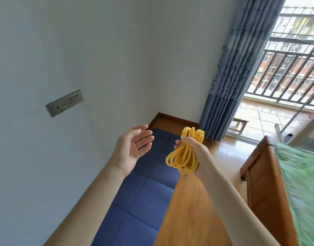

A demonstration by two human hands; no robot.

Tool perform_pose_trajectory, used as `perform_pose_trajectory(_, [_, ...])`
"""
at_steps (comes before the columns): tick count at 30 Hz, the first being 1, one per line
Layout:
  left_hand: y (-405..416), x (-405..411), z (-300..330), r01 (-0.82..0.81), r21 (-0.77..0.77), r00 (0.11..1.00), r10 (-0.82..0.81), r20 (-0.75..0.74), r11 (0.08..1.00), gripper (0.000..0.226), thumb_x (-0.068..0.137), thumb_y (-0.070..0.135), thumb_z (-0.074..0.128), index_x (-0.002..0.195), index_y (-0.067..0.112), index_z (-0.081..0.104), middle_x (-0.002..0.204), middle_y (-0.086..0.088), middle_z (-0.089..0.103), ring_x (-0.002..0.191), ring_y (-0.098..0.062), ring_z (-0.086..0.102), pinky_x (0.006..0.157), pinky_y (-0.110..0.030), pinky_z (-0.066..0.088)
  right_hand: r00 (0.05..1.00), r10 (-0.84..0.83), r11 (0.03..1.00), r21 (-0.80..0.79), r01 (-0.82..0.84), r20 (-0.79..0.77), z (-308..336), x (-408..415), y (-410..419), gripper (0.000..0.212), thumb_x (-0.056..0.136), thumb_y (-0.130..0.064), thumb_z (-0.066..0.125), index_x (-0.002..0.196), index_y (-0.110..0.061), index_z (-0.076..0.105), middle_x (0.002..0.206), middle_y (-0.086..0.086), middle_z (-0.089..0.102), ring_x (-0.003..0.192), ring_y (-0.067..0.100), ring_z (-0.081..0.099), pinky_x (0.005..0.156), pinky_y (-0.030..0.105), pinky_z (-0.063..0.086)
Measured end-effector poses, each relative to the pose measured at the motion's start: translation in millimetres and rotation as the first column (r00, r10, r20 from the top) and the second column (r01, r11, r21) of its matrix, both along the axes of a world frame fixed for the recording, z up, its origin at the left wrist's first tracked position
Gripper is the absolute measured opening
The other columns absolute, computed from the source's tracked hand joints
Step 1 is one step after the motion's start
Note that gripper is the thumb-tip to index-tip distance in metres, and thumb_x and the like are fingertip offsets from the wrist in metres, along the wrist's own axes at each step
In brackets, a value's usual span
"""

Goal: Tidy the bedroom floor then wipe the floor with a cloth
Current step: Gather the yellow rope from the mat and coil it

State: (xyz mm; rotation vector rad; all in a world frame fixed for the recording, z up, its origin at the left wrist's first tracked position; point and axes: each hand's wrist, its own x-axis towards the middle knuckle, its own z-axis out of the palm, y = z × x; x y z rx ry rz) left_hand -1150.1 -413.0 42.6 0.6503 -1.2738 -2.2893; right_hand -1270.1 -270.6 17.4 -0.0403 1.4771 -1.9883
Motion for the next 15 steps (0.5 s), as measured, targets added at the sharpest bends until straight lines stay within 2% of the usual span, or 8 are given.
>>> perform_pose_trajectory(7, [55,-135,28,0.165,-0.021,0.986,-0.166,-0.029,0.986,0.023,0.095,0.017,0.041,0.095,0.014,0.064,0.082,-0.001,0.071,0.076,-0.014,0.068,0.076,-0.027,0.051,0.99,-0.087,0.996,-0.03,0.084,-0.11,46,-123,87,0.011,0.085,-0.015,0.065,0.093,-0.008,0.063,0.085,0.009,0.069,0.075,0.022,0.067,0.067,0.036,0.054])
perform_pose_trajectory(11, [87,-209,37,0.227,-0.063,0.973,-0.229,-0.038,0.972,0.023,0.095,0.019,0.042,0.098,0.014,0.065,0.085,-0.001,0.072,0.081,-0.015,0.068,0.078,-0.028,0.051,0.979,-0.132,0.991,-0.037,0.128,-0.158,66,-191,142,0.019,0.086,-0.015,0.064,0.1,-0.003,0.061,0.081,0.008,0.068,0.067,0.017,0.067,0.052,0.028,0.054])
perform_pose_trajectory(15, [116,-278,46,0.25,-0.043,0.966,-0.252,-0.056,0.967,0.021,0.094,0.018,0.044,0.098,0.012,0.065,0.083,-0.001,0.072,0.077,-0.014,0.069,0.072,-0.028,0.05,0.96,-0.206,0.979,-0.053,0.199,-0.192,85,-251,180,0.015,0.086,-0.016,0.064,0.095,-0.004,0.062,0.079,0.007,0.066,0.061,0.014,0.066,0.049,0.026,0.053])
